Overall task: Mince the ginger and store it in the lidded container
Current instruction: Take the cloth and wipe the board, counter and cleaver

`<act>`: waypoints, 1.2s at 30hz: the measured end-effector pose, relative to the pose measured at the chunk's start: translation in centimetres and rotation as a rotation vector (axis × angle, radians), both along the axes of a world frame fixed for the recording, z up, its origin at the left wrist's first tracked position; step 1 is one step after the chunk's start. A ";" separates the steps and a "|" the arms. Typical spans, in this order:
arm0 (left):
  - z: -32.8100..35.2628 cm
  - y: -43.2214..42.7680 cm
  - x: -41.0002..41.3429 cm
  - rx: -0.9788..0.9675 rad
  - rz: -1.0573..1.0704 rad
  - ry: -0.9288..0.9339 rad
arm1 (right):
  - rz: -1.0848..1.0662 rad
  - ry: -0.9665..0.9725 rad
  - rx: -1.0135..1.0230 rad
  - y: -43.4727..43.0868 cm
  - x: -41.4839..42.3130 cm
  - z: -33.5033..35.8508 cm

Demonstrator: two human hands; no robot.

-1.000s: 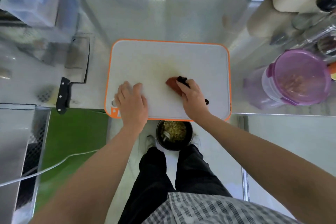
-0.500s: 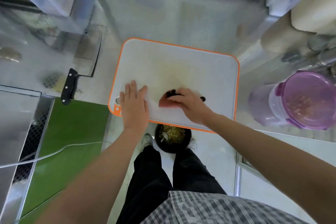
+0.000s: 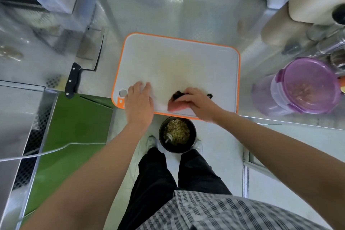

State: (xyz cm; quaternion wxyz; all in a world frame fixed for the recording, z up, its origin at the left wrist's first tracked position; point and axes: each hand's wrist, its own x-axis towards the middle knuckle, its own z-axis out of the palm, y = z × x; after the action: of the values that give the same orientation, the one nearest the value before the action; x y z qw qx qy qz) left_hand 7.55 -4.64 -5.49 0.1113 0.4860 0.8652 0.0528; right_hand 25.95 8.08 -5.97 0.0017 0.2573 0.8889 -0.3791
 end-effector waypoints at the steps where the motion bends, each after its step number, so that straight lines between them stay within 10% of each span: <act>1: 0.0 -0.2 0.1 0.007 -0.024 -0.009 | -0.107 0.026 0.026 0.7 -0.1 0.0; 5: 0.2 -1.8 1.3 -0.009 -0.144 0.002 | -0.349 0.008 0.107 1.5 -0.5 -0.6; 13: -0.1 -2.4 2.4 -0.071 -0.177 0.001 | -0.116 0.008 -0.042 -5.2 3.4 0.7; 18: -0.1 -2.5 2.2 -0.083 -0.183 -0.006 | -0.461 0.066 0.057 -3.4 2.4 0.5; 23: 0.1 -2.4 2.3 -0.082 -0.189 0.003 | -0.193 0.009 -0.005 -7.5 4.0 0.5; 27: 0.1 -2.3 2.3 -0.077 -0.175 -0.004 | -0.542 -0.001 0.049 -5.3 3.8 0.2; 31: 0.4 -2.2 2.2 -0.053 -0.181 -0.005 | -0.275 -0.002 -0.059 -6.7 4.1 1.2; 36: 0.4 -2.0 1.9 -0.068 -0.178 -0.012 | -0.628 0.028 0.056 -2.7 2.6 1.1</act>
State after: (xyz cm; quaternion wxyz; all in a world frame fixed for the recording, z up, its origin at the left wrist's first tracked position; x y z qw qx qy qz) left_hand 9.44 -6.68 -5.06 0.1371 0.5567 0.8192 0.0159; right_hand 28.54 5.40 -4.89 -0.1347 0.5138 0.7760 -0.3402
